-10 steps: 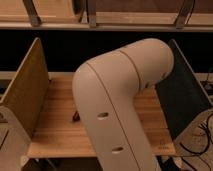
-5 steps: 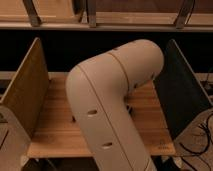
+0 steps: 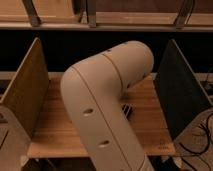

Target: Wipe the white sponge on the table

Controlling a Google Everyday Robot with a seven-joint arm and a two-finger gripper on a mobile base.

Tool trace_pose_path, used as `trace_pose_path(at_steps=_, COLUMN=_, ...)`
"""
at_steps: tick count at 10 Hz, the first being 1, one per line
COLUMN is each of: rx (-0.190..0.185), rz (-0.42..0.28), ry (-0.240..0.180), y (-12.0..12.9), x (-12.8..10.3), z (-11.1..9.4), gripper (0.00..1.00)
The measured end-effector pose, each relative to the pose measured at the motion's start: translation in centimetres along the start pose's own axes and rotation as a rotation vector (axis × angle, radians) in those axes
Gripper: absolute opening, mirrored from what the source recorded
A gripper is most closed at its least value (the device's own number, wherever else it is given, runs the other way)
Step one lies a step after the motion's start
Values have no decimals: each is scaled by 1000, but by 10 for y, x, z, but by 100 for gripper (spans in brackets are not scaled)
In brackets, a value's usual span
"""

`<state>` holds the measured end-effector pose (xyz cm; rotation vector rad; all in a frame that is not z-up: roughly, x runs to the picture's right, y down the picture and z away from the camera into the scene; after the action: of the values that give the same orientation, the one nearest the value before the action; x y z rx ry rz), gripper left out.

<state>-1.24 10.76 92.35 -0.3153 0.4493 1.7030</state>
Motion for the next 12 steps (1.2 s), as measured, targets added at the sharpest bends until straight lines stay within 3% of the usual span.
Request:
trace_pose_path(at_steps=2, rx=-31, rz=-16, ry=14, y=8, x=21, z=-4, gripper=0)
trace_pose_path(at_steps=5, rx=-32, rz=-22, ry=36, y=-4, x=47, z=-9, gripper=0)
trace_pose_path(at_steps=8, rx=29, rz=29, ry=32, y=-50, x=51, z=-17, gripper=0)
trace_pose_path(at_steps=12, rx=95, rz=118, ry=-5, y=-92, x=21, z=-20, gripper=0)
